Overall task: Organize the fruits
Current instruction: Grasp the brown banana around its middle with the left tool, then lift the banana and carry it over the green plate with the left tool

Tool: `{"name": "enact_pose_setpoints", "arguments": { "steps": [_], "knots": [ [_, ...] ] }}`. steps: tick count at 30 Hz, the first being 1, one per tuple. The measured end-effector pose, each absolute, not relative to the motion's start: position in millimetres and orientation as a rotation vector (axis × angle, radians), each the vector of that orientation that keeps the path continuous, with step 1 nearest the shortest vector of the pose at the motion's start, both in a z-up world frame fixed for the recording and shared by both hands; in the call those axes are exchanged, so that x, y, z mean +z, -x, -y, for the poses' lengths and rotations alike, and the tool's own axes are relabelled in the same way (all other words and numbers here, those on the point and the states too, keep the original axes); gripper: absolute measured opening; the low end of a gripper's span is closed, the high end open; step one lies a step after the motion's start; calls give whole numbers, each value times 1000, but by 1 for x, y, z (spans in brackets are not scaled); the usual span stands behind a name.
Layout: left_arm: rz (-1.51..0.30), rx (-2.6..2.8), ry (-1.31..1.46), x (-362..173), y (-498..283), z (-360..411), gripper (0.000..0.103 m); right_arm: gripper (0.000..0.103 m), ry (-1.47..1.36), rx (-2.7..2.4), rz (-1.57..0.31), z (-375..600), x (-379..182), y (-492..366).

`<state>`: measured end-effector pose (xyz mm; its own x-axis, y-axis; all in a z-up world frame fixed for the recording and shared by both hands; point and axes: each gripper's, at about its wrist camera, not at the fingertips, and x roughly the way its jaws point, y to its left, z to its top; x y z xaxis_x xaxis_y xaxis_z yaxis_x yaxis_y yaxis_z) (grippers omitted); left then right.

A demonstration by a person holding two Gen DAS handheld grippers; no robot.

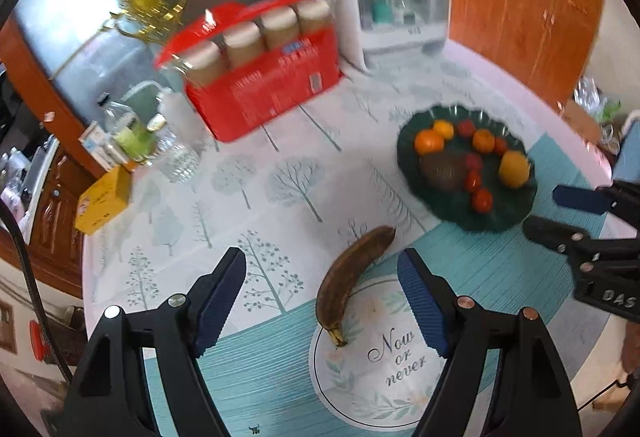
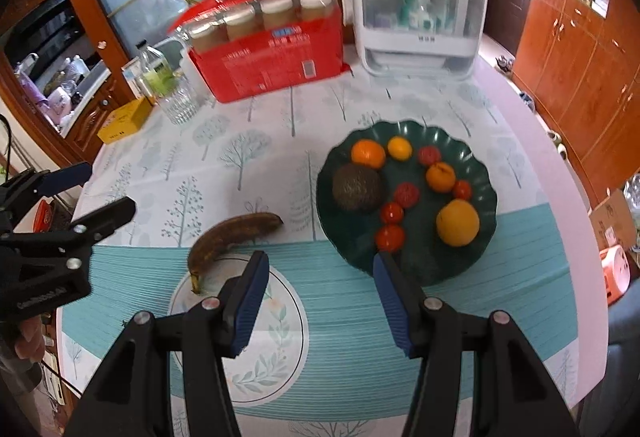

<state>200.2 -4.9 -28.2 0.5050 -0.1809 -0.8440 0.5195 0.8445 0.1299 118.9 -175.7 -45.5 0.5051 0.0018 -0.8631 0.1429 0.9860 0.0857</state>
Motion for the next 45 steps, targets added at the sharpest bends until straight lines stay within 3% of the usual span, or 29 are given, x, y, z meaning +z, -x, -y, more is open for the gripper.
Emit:
{"name": "enact_pose_setpoints", "arguments": {
  "steps": [14,24,33,45],
  "knots": [
    [-1158,-553,-477,-144,-248,25,77,55,-236,-138,-1140,176,-109,-129],
    [-1203,-644,-519,-187,-252,41,76,55,-286,-197,-1179,181,-138,-121],
    [-1189,-609,-504,-198,-261,33,43,55,-321,-226,-1188,180,-148,-113],
    [-1174,-582,-504,-199,-261,33,40,55,-328,-235,-1180,184,-148,-106]
  ]
}}
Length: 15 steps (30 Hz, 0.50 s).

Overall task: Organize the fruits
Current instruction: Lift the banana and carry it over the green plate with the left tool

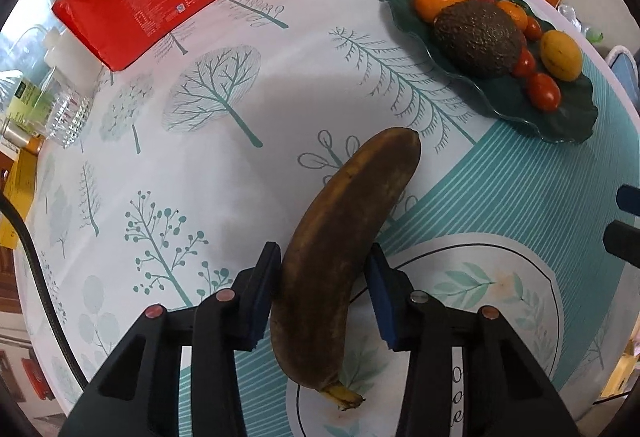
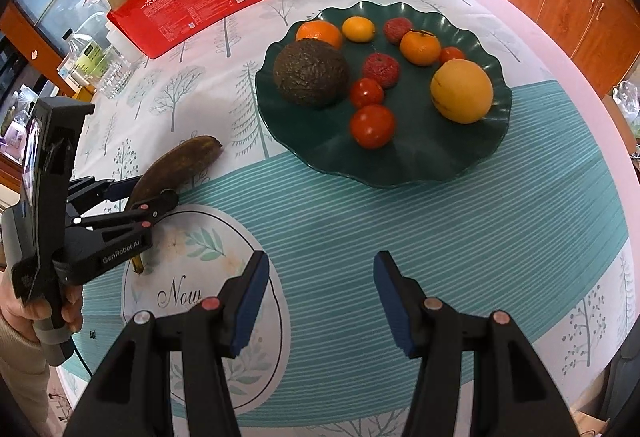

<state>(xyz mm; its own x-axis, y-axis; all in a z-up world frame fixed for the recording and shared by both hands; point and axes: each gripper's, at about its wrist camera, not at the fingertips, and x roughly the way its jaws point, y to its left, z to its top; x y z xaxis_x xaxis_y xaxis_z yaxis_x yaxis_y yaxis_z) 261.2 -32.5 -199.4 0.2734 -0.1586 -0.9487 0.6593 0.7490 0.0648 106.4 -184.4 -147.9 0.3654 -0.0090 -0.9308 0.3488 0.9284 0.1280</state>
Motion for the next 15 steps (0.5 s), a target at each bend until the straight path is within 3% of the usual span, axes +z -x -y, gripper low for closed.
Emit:
{"name": "enact_pose_setpoints", "arguments": {
  "steps": [4,15],
  "knots": [
    [-1190,-550,-472,-197,-259,30,33,55,-328,-231,-1168,187,-146,-101],
    [-1247,-563,-279,-171,-216,18,32,55,-329,-205,-1136,193,-133,-85]
  ]
}}
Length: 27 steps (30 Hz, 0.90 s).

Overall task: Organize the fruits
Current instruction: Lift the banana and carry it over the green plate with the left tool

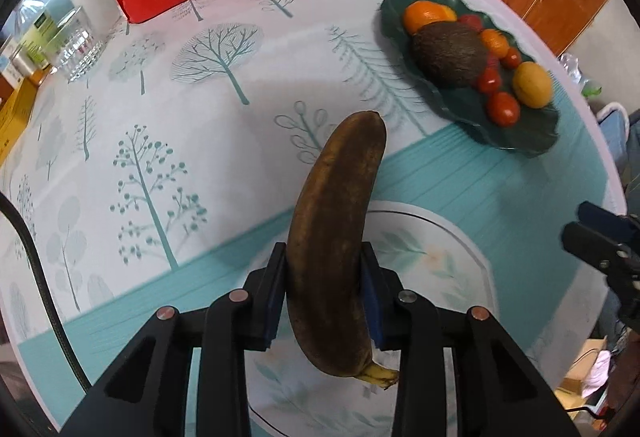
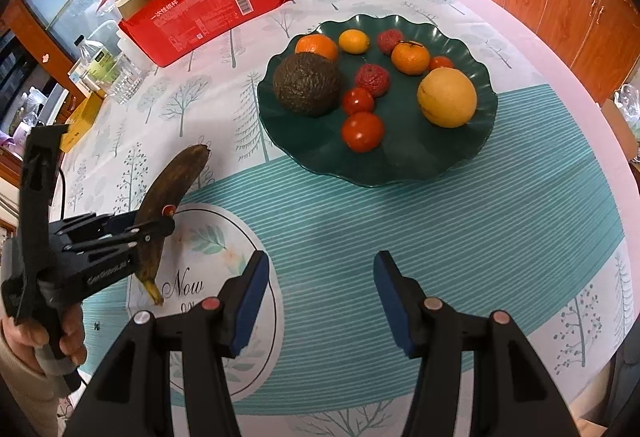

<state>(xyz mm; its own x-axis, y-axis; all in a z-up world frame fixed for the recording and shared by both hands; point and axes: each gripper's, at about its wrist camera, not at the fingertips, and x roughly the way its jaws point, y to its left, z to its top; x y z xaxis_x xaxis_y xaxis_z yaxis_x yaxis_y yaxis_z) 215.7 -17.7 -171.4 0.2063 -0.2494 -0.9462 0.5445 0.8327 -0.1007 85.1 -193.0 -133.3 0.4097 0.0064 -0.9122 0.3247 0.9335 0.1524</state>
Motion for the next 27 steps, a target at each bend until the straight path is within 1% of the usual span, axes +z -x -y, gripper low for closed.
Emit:
{"name": "enact_pose_setpoints", "arguments": {
  "steps": [4,8,14,23,27],
  "knots": [
    [-1221,-579,-258,-146,-197,23,32,55,-329,-192,-1129,196,-128,-76],
    [-1168,-590,-243,-106,-176,37,32,55,-330,-179,-1113,202,-119,-70],
    [-1101,-609,-224,-57,-169,62,32,55,-331,-167,-1062,220,-95,-66],
    [-1013,-609,-165,15,-169,117,32,55,-264,-122,-955,265,-30,-84],
    [-980,-593,-158,35,-175,148,32,55,-228,-116,-922,292,-6,-96]
  ]
}}
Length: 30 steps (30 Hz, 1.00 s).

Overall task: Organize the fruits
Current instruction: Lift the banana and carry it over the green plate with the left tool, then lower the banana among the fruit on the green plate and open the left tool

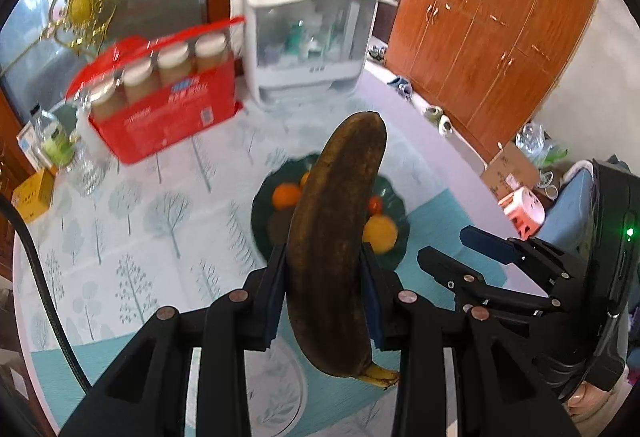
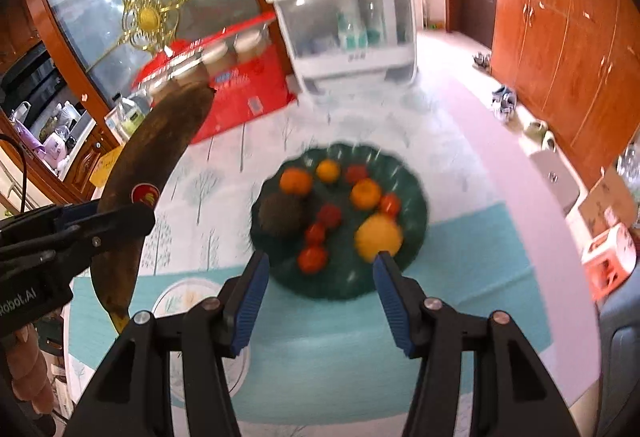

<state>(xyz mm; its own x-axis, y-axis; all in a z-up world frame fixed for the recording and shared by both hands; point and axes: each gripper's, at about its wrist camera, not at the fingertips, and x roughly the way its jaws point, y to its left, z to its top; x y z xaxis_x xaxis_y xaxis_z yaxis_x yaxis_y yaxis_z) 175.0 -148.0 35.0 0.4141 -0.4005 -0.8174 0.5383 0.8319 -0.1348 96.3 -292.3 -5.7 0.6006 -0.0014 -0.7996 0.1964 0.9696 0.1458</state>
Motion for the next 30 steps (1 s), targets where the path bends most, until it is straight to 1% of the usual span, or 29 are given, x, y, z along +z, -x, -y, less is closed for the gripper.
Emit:
{"name": "enact_pose_setpoints", "arguments": {
  "steps": [4,9,15,24,30],
  "knots": [
    [-976,-556,-149,41,-189,181,32,55,-185,-119,-913,325,3,-114],
    [-995,-496,-143,27,-211,213,32,55,-163,-136,-939,371,-13,-139],
    [-1064,-416,-132,-14,-238,237,33,55,-164,-115,-1017,396,-49,-167],
    [-1217,-314,-172,-93,-263,249,33,55,-150,-11,-1114,387,-96,-201],
    [-1255,-287,-204,-123,-269,256,33,55,-132,33,-1160,379,-116,-213]
  ]
}}
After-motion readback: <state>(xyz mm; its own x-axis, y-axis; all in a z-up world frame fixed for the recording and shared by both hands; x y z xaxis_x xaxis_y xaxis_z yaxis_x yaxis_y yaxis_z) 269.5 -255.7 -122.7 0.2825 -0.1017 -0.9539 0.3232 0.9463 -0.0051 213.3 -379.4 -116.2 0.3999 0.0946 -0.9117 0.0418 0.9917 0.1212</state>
